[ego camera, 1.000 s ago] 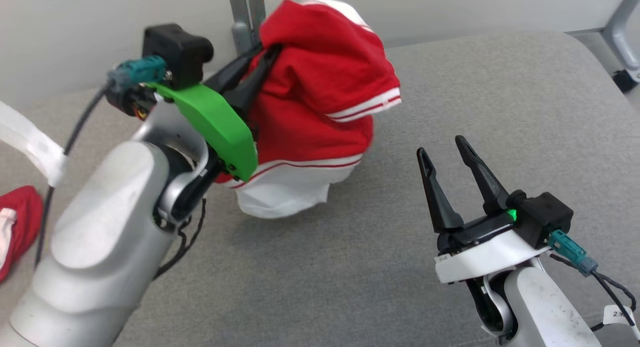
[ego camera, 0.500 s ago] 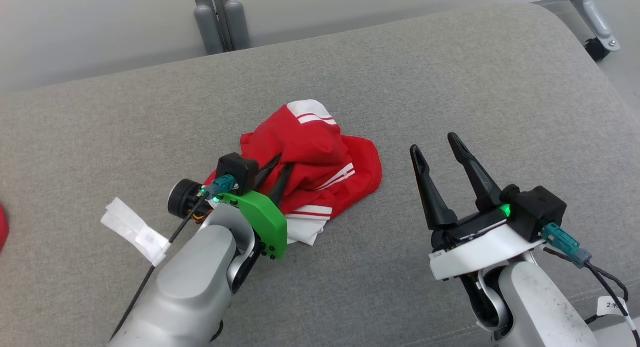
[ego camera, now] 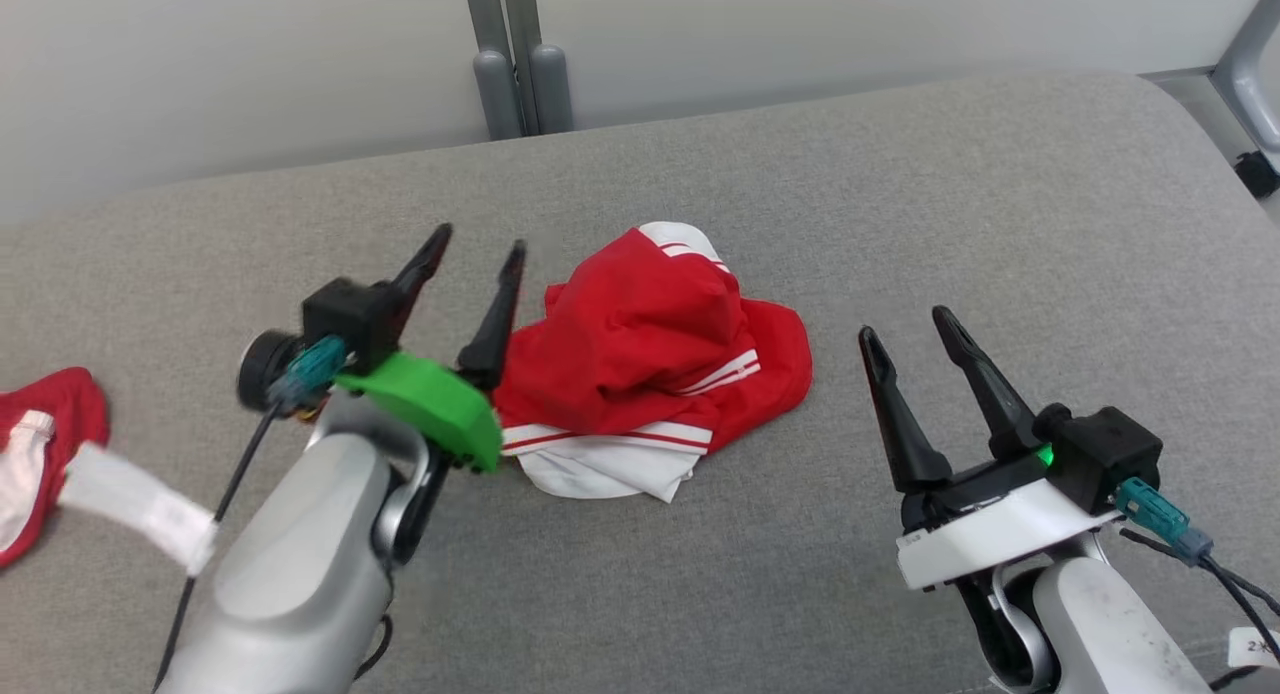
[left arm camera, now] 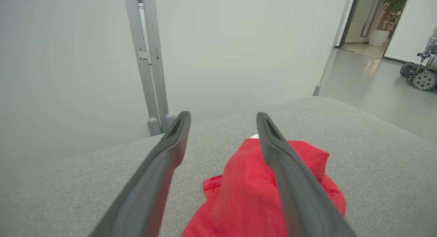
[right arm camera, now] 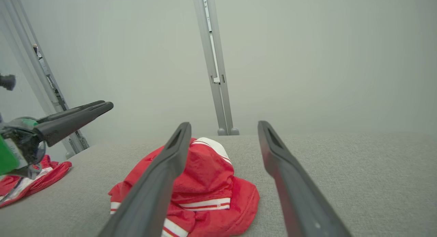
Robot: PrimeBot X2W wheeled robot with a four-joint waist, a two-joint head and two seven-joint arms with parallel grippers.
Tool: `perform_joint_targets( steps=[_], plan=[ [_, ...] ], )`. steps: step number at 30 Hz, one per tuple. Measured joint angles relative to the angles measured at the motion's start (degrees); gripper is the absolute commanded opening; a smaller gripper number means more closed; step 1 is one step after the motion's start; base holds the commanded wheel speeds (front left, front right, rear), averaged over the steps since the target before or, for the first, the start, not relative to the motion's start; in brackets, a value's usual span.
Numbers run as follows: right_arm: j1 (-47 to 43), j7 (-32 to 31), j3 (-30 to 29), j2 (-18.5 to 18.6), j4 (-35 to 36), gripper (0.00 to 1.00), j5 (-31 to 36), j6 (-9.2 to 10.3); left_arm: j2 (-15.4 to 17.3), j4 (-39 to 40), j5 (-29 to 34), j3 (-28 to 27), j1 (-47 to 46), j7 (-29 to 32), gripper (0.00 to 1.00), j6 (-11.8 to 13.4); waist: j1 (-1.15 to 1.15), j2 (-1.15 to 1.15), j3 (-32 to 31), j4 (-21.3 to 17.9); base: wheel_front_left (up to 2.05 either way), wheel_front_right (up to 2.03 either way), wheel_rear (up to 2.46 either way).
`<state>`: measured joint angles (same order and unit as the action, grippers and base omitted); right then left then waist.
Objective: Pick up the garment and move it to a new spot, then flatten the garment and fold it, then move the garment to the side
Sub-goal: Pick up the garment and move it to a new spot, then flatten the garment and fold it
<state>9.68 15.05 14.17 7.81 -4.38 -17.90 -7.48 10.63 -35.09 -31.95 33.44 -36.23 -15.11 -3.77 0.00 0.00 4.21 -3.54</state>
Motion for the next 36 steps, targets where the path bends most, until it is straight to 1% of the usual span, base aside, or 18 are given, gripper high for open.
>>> perform_joint_targets(
  steps=[1,4,6,8,10,13,16,18,21,28,36],
  plan=[
    [-0.7,0.0,-0.9,0.0,-0.1,1.0,0.2,0.0,1.4,3.2,0.5,-2.3,3.0,0.0,1.0,1.4,0.0,0.0,-0.6,0.2,0.0,0.0,0.0],
    [-2.4,0.0,-3.7,0.0,0.0,1.0,0.4,0.0,4.4,11.7,1.7,-8.0,10.3,0.0,1.0,4.1,0.0,0.0,-1.8,1.0,0.0,0.0,0.0],
    [-3.4,0.0,-4.4,-0.2,-0.1,1.0,0.5,0.0,5.4,15.9,3.3,-11.0,15.1,0.0,1.0,5.4,0.0,0.0,-2.3,1.5,0.0,0.0,0.0],
    [-4.2,0.0,-5.5,-0.4,-0.2,1.0,0.4,0.0,6.4,19.7,5.0,-14.2,20.2,0.0,1.0,7.5,0.0,0.0,-2.7,2.0,0.0,0.0,0.0],
    [-4.7,0.0,-6.2,-0.1,-0.3,1.0,0.4,0.0,6.4,23.1,5.9,-17.2,24.1,0.0,1.0,8.3,0.0,0.0,-2.9,2.3,0.0,0.0,0.0],
    [-5.4,0.0,-6.3,0.4,-1.2,1.0,0.5,0.0,5.1,25.9,7.3,-20.1,29.3,0.0,1.0,8.3,0.0,0.0,-3.1,2.5,0.0,0.0,0.0],
    [-5.6,0.0,-6.2,1.0,-2.5,1.0,0.5,0.0,3.7,26.5,8.0,-22.8,33.0,0.0,1.0,7.6,0.0,0.0,-3.1,2.6,0.0,0.0,0.0],
    [-5.5,0.0,-6.0,1.2,-3.1,1.0,0.7,0.0,2.6,26.2,8.5,-24.4,34.5,0.0,1.0,6.5,0.0,0.0,-3.0,2.7,0.0,0.0,0.0],
    [-4.7,0.0,-6.0,1.5,-3.9,1.0,0.8,0.0,1.1,25.3,10.2,-26.0,35.1,0.0,1.0,5.0,0.0,0.0,-3.0,2.9,0.0,0.0,0.0],
    [-3.3,0.0,-6.5,1.7,-4.0,1.0,1.1,0.0,-2.5,23.9,13.5,-28.5,35.0,0.0,1.0,2.5,0.0,0.0,-3.3,3.5,0.0,0.0,0.0],
    [-3.4,0.0,-6.4,1.5,-4.0,1.0,1.1,0.0,-4.3,22.4,15.5,-30.5,35.0,0.0,1.0,0.5,0.0,0.0,-3.5,3.5,0.0,0.0,0.0]
  ],
)
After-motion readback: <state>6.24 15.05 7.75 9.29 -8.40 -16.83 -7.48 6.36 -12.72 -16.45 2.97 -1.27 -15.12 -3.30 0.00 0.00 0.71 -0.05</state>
